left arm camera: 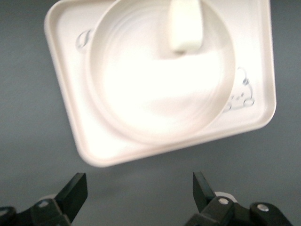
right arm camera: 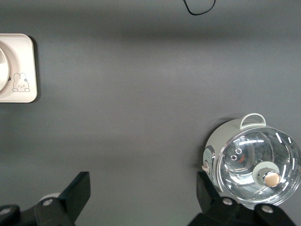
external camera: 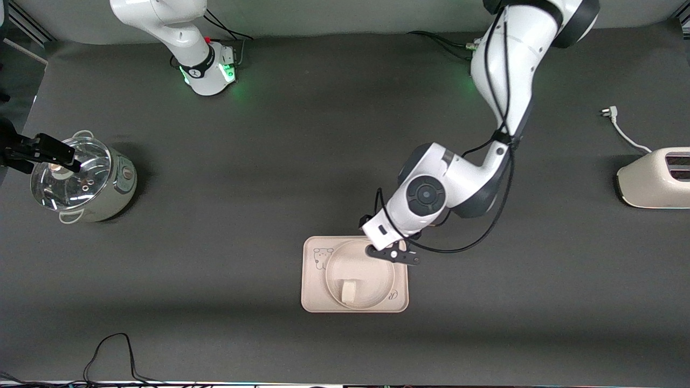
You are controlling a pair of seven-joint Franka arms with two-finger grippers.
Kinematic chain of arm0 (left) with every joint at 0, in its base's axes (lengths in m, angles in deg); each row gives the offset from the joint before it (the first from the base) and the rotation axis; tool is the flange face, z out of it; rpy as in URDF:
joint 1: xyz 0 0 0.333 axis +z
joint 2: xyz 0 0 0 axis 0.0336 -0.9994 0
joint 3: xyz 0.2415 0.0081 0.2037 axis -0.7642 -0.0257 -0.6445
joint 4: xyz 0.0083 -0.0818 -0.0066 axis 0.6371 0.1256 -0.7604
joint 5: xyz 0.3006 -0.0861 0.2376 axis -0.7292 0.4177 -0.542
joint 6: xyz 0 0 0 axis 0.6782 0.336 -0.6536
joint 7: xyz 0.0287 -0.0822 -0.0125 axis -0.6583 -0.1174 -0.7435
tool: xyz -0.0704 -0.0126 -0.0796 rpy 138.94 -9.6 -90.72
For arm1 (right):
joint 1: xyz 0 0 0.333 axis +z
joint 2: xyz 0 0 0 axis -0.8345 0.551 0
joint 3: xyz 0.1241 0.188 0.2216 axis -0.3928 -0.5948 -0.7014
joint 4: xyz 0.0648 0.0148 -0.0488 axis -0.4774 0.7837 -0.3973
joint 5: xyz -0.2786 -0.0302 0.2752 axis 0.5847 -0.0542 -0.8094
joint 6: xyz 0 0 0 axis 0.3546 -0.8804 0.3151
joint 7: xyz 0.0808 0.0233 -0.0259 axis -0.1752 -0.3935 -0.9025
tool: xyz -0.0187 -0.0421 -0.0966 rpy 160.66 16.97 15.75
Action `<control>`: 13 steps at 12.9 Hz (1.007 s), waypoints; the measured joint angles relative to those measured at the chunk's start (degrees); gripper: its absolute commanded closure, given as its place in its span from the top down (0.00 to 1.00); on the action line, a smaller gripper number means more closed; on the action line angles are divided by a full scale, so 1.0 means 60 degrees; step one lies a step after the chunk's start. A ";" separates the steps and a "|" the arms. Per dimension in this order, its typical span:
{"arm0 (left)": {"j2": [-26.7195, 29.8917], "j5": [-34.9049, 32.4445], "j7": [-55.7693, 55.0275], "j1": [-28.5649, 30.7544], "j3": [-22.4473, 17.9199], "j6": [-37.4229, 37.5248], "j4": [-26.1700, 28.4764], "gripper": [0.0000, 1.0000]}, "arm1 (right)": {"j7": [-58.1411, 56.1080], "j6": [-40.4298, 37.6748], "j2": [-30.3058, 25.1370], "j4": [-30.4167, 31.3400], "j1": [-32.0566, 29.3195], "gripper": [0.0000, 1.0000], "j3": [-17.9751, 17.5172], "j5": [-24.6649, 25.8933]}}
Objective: Place bun in plate and plate on tray
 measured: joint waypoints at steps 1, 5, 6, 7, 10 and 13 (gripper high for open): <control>-0.0267 -0.0025 0.0000 -0.0069 -0.0003 -0.0944 -0.0049 1.00 | 0.0000 0.0000 0.0000 0.0001 0.0000 1.00 0.0000 0.0000; -0.1065 -0.0034 -0.0160 -0.0099 -0.0014 -0.4014 -0.0134 1.00 | -0.0001 0.0002 0.0000 0.0009 0.0000 1.00 0.0000 0.0000; -0.1238 -0.0034 -0.0389 -0.0142 -0.0006 -0.4560 -0.0136 1.00 | -0.0001 0.0002 0.0001 0.0011 0.0000 1.00 0.0000 0.0000; -0.1430 -0.0039 -0.0576 -0.0233 -0.0006 -0.5116 -0.0135 1.00 | -0.0003 0.0002 0.0001 0.0012 0.0000 1.00 0.0000 0.0000; -0.1966 -0.0046 -0.0725 -0.0395 -0.0015 -0.6162 -0.0149 1.00 | -0.0003 0.0002 0.0001 0.0017 -0.0001 1.00 0.0001 0.0000; -0.2260 -0.0069 -0.0726 -0.0397 -0.0023 -0.6600 -0.0210 1.00 | -0.0003 0.0004 0.0001 0.0021 -0.0001 1.00 0.0001 0.0000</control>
